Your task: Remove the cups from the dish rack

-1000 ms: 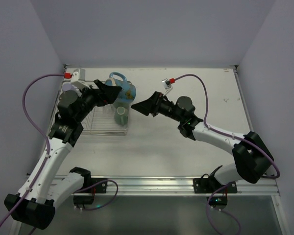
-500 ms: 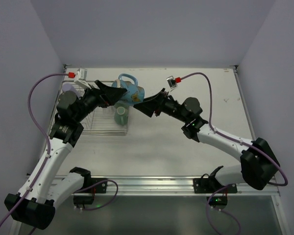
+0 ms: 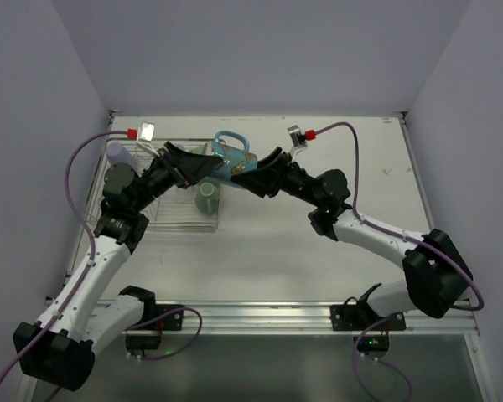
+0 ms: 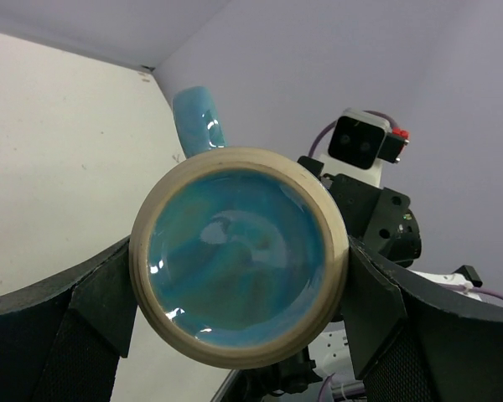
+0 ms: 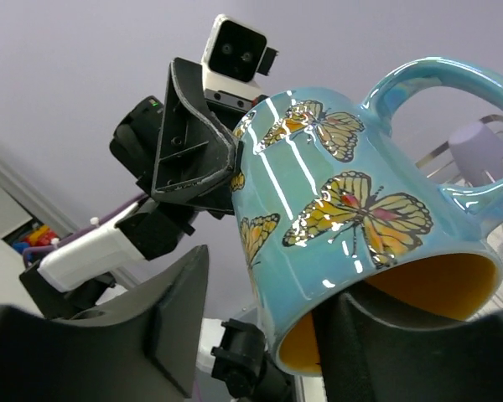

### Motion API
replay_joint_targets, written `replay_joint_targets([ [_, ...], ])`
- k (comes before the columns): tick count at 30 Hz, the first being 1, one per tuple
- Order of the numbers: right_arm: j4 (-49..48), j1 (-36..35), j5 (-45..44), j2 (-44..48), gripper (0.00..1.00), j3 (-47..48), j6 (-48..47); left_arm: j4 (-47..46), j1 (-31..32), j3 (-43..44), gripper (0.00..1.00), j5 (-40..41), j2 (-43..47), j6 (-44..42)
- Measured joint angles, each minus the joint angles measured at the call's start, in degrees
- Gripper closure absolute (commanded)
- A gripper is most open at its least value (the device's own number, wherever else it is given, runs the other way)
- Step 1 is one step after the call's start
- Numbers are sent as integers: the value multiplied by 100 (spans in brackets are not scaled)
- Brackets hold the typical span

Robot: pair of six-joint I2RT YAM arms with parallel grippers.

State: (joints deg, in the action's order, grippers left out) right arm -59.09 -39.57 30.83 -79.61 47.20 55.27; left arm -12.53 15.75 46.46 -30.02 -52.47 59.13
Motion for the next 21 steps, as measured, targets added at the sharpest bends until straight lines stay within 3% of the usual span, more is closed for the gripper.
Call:
replay_joint_targets([
  [3, -367, 0, 103, -195, 72, 0, 282, -260, 2, -107, 90, -101, -9, 162],
  [5, -507, 0, 170, -275, 88, 0, 459, -369, 2, -138, 78, -133, -9, 223],
  [6, -614, 2, 177, -299, 93, 0, 581, -398, 0, -138, 62, -138, -9, 295],
  [8, -898, -7, 195, -299, 100, -33, 686, -463, 2, -136, 41, -208, 2, 492],
  [10, -1029, -24, 190, -249, 100, -105, 699, -402, 11, -118, 15, -238, 61, 452],
  [12, -1043, -28, 170, -201, 100, -210, 695, -109, 37, -33, 0, -229, 109, 269],
  [17, -518, 50, 175, 44, 100, -293, 588, 1161, 79, 514, 0, 90, 133, -955],
  [21, 76, 533, 168, 203, 100, -533, 529, 1808, 13, 966, 0, 734, 323, -1958],
])
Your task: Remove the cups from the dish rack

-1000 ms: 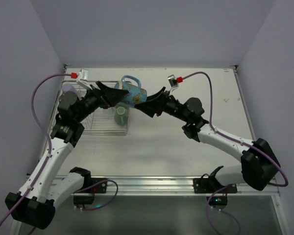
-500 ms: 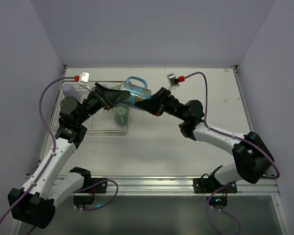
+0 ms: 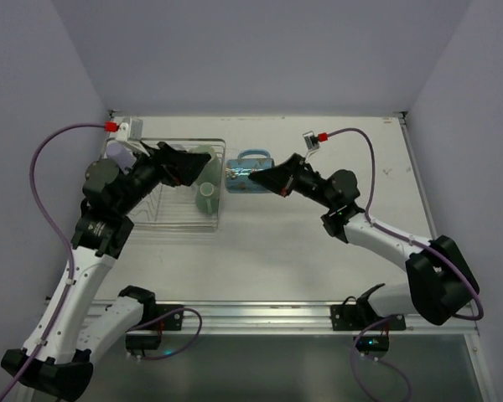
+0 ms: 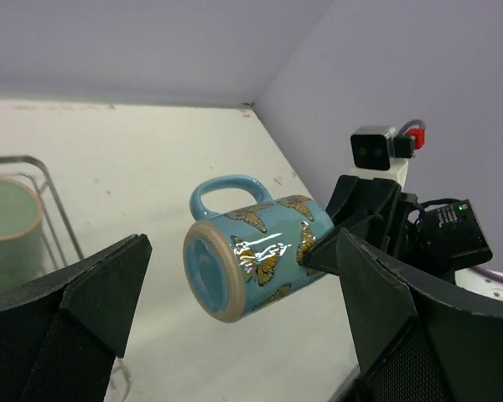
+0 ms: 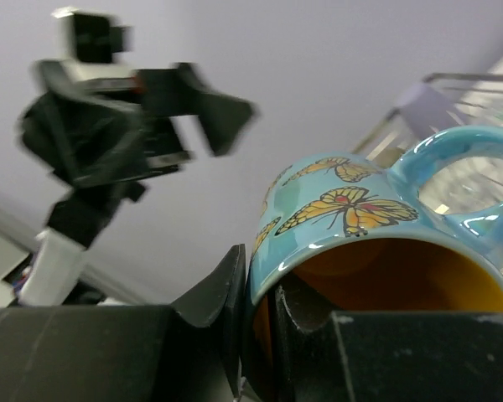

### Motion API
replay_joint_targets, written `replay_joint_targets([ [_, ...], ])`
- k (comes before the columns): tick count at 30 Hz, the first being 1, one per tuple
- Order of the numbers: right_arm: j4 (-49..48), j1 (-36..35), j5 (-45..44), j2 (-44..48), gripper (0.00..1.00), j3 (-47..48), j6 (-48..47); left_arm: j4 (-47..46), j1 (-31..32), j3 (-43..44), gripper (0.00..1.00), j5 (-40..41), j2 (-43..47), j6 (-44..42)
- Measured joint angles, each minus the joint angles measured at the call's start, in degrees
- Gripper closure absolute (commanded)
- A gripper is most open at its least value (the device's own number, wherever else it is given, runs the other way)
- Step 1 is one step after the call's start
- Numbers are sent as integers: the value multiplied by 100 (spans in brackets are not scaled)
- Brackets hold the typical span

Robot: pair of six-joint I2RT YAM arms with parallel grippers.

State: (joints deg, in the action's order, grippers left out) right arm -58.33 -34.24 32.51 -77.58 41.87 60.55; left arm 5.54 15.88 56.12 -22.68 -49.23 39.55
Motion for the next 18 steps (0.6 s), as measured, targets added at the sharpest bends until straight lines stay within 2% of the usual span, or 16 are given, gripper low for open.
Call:
replay_joint_targets([
  [5, 1034, 638, 28, 31, 100, -111, -173, 354, 0, 120, 0, 562, 446, -807],
  [9, 3167, 1217, -142, 269, 100, 337, -999, 588, 0, -2, 0, 780, 699, -1327],
  [12, 5442, 1561, -946, 136, 100, 1537, -2120, 758, 0, -400, 0, 852, 935, -1639],
  [16, 7128, 2022, -2271, -398, 100, 3108, -3246, 1069, 151, -870, 0, 1095, 1069, -1917],
  [18, 7632, 2232, -2835, -791, 100, 3748, -3654, 1176, 350, -1021, 0, 1241, 1069, -2046],
])
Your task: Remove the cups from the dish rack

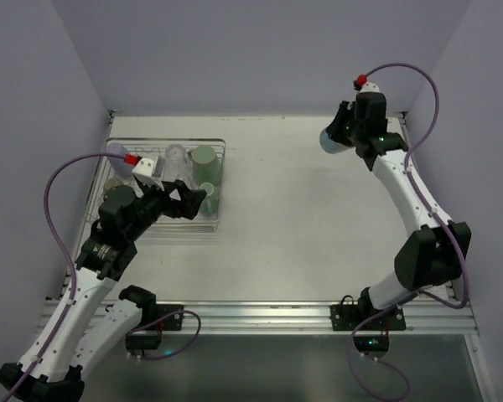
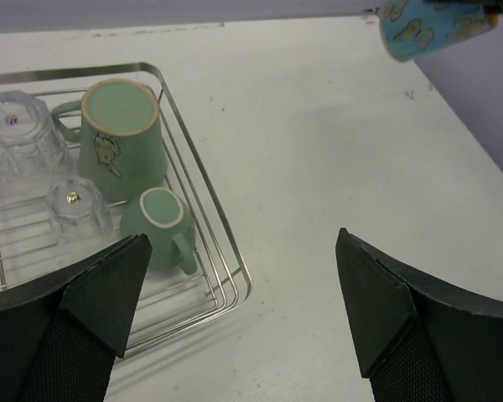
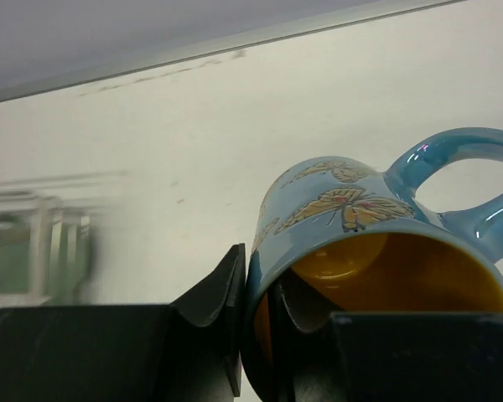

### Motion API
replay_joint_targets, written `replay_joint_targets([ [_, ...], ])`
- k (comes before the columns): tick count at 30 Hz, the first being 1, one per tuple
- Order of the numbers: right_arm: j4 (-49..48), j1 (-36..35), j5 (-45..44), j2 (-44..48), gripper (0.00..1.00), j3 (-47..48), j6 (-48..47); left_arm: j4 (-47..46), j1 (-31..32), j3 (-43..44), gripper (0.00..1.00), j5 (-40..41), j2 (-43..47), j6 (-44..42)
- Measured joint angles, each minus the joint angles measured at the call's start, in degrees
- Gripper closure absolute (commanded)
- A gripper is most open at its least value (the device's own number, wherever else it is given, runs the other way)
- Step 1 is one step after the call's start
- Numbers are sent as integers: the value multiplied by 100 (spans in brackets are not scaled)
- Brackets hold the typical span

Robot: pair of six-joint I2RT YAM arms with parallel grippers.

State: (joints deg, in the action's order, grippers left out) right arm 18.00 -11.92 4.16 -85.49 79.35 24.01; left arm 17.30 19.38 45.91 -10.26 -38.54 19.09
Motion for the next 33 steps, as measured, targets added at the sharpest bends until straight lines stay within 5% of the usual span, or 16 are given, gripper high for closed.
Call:
replay_joint_targets([
  [12, 2063, 920, -1670, -3180, 100, 2236, -1585, 129, 1012, -459, 0, 881, 205, -376],
  [22, 2127, 935, -1497, -3794, 100, 2686, -1954, 133, 1108, -459, 0, 1233, 101, -389],
  [30, 2094, 944, -1423, -3794, 77, 2686, -1954, 157, 1099, -459, 0, 1314, -315, -391],
  [33, 1978, 946, -1414, -3755, 59, 2614, -1934, 173, 1084, -459, 0, 1373, -461, -389],
])
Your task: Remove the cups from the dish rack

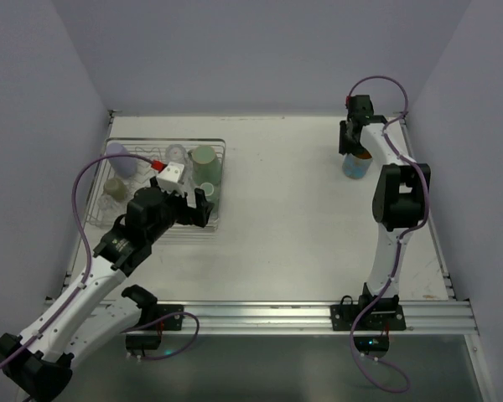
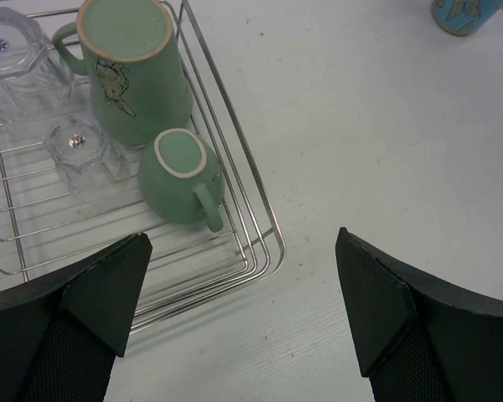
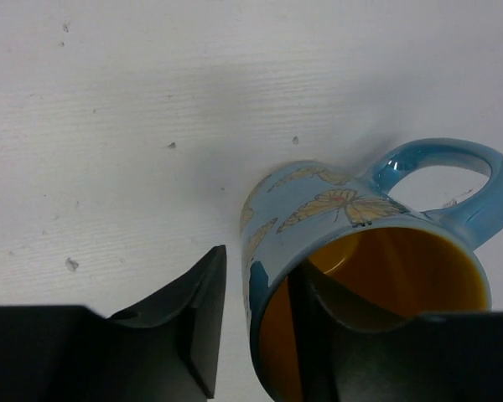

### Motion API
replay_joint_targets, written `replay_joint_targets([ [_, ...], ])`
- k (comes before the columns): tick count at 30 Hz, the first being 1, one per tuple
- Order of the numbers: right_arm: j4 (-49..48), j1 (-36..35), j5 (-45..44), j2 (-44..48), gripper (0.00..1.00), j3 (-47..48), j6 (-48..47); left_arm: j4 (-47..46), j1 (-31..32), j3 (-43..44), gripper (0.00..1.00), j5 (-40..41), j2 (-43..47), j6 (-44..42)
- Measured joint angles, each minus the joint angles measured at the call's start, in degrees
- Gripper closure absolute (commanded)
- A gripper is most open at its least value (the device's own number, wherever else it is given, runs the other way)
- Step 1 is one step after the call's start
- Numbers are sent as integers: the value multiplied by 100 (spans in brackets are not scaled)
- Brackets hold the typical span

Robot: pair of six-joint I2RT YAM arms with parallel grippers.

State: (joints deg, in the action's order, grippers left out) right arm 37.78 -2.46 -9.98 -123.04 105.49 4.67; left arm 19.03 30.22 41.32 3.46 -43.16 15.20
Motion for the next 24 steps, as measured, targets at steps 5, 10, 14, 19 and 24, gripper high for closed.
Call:
replay_joint_targets([
  [5, -90, 2, -4, 339, 20, -229, 90, 9, -9, 0, 0, 129, -188, 7],
  [10, -245, 2, 0, 940, 4, -450, 151, 72, -9, 107, 0, 210, -463, 50],
  [14, -411, -15, 162, 1766, 1, -680, 229, 118, -9, 505, 0, 282, -870, 227],
  [19, -1187, -144, 564, 3383, 1, -1884, 612, -157, -15, 1016, 0, 876, -1700, 546],
  [24, -2258, -861, 1226, 4927, 1, -3670, 1099, -387, -39, 1523, 0, 1467, -2868, 688],
])
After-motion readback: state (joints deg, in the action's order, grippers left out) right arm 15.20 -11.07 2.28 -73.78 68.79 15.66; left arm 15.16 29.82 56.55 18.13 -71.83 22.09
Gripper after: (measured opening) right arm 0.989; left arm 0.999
